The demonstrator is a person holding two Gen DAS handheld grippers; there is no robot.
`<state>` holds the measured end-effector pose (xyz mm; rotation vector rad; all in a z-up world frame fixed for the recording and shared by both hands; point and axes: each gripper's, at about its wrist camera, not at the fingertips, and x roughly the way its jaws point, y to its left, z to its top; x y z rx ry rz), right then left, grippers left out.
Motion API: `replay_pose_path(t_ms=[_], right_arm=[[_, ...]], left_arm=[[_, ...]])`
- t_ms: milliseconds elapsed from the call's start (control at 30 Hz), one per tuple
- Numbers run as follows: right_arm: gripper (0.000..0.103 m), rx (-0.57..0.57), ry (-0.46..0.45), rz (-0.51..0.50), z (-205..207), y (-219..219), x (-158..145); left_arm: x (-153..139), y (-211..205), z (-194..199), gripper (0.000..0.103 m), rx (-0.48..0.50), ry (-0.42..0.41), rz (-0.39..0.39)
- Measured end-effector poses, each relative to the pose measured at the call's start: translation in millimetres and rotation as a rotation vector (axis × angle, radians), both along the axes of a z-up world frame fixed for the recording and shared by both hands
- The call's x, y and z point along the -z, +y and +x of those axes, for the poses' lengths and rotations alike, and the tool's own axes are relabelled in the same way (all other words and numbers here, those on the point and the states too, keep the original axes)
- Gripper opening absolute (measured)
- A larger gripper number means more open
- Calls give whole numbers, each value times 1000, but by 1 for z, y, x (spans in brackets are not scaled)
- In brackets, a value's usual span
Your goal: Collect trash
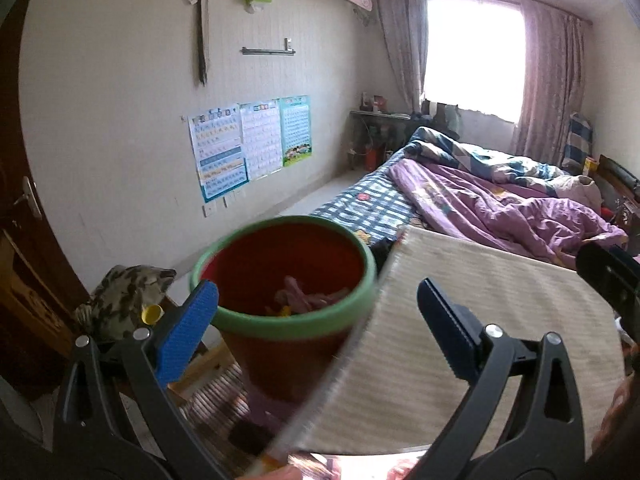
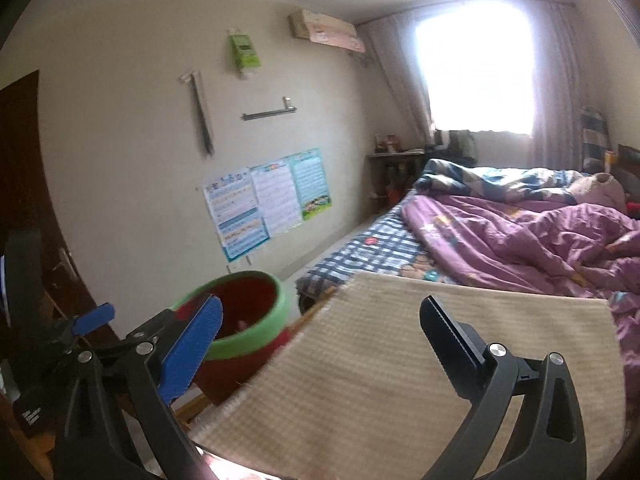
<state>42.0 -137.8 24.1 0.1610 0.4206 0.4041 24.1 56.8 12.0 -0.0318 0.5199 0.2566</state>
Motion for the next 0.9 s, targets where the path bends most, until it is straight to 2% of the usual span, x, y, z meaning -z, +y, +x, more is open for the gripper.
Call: replay_pose_path(t_ms=[133,367,900], right_arm=[[96,49,-10,12,-10,-35,-1],[96,49,-30,2,-22,-60,-6],[96,69,7,14,-28,-88,5]], left_arm=[[-4,-30,-20,98,3,-34,26],[-15,-64,-34,98,29,-59,-6],[-21,-91,-37,98,41,-42,-3]])
